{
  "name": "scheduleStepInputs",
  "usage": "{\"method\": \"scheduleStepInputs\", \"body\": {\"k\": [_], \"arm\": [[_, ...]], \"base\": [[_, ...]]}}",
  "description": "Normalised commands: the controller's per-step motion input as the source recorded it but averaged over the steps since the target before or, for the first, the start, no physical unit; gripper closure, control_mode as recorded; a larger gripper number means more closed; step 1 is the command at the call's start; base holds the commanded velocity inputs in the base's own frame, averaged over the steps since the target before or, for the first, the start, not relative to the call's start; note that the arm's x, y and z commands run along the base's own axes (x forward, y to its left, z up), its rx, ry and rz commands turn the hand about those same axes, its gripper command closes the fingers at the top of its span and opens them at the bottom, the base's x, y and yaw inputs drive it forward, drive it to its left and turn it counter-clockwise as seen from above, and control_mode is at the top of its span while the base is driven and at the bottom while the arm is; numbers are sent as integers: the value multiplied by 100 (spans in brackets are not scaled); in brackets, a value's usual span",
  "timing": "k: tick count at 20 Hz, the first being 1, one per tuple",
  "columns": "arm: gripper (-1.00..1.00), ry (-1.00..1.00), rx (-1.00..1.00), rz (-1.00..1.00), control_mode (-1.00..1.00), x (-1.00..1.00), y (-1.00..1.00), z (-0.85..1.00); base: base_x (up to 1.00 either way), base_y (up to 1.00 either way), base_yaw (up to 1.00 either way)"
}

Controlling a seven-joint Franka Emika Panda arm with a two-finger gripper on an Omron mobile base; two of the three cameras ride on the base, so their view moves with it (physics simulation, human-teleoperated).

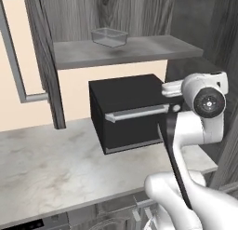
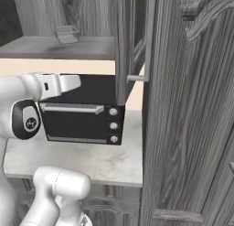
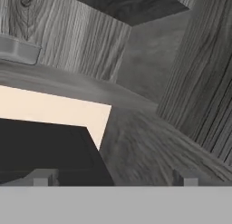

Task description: Retrieve the tupperware and aluminum foil from the cabinet and place them on the dining counter near the plate with lime and broccoli to prepare for storing leftovers.

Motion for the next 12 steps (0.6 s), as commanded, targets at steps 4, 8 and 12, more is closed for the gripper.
{"method": "scheduleStepInputs", "body": {"k": [4,8,12], "arm": [[-100,-14,2,3,-100,-14,52,100],[-100,-5,7,1,-100,-11,50,100],[-100,0,4,4,-100,-9,60,86]], "base": [[0,0,0],[0,0,0],[0,0,0]]}}
